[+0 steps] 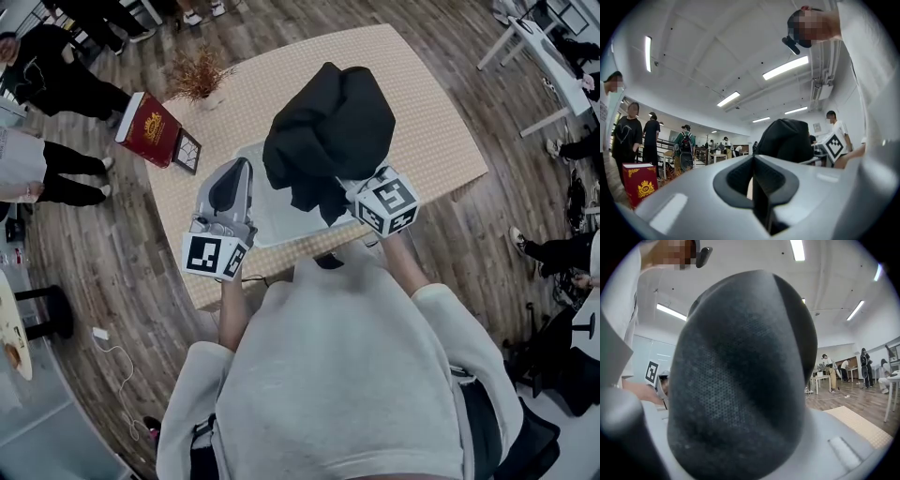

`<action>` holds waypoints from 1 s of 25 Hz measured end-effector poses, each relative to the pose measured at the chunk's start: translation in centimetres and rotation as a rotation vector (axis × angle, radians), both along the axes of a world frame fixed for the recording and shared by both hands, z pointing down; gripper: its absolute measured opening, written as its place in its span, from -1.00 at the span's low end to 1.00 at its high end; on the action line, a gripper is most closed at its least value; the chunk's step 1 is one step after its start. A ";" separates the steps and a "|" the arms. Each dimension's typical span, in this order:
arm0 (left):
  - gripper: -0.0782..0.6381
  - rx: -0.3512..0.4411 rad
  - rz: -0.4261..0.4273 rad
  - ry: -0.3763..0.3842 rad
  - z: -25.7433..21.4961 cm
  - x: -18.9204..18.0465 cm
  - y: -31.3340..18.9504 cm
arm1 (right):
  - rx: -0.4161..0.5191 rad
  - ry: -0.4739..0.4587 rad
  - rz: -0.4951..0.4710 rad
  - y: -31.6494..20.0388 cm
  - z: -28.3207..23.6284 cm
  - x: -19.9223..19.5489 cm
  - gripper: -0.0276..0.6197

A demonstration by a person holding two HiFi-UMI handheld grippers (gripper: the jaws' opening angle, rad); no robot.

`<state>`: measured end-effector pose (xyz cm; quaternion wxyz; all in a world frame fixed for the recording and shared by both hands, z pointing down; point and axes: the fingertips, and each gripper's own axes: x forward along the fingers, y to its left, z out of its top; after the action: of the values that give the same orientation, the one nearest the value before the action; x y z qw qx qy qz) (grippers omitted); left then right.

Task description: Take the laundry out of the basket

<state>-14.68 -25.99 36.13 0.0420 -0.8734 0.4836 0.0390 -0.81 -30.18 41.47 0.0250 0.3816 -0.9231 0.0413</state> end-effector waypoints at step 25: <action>-0.76 -0.012 0.049 0.002 1.3 2.0 17.9 | 0.060 -0.064 0.037 20.2 -2.3 1.5 -0.44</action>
<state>-12.73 -8.13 37.39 0.0354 -0.8852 0.4624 0.0382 0.70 -9.97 39.15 -0.0168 0.3975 -0.9171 0.0260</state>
